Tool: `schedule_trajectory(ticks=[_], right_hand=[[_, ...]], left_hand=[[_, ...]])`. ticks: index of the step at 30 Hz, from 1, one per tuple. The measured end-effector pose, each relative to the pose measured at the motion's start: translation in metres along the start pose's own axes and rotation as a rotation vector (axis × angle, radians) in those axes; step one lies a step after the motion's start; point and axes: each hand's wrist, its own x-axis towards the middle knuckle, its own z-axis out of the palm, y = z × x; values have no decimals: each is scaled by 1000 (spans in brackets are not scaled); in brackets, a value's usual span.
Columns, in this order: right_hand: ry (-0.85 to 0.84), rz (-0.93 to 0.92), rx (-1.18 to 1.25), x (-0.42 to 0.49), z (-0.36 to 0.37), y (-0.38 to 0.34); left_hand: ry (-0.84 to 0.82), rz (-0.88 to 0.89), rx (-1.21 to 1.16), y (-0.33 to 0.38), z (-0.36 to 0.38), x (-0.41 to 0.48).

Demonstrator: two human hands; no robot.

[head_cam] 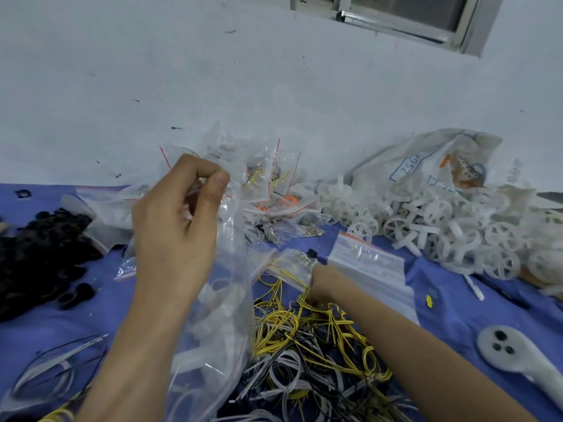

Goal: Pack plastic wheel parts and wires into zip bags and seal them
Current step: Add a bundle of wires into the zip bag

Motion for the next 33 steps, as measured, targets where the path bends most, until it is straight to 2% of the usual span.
schedule_trajectory(ticks=[5, 9, 14, 19, 22, 24, 27, 31, 33], right_hand=[[-123, 18, -26, -4, -6, 4], [-84, -15, -75, -3, -2, -1], [-77, 15, 116, -4, -3, 6], [145, -62, 504, -13, -43, 18], [365, -137, 610, -29, -80, 24], [407, -199, 660, -44, -98, 30], [204, -255, 667, -75, -109, 40], [-62, -294, 404, -108, -101, 48], [-178, -317, 350, -118, -92, 53]], left_hand=[[-5, 4, -2, 0, -1, 0], [-6, -7, -18, 1, -1, 0], [0, -18, -32, 1, -2, 0], [25, -27, -43, -2, -4, 3], [35, -30, -36, -4, -4, 3], [33, -28, -25, -5, -3, 2], [21, -14, -9, -4, -3, 2], [16, -2, -11, -3, -1, 2], [19, 0, -17, -4, 0, 2]])
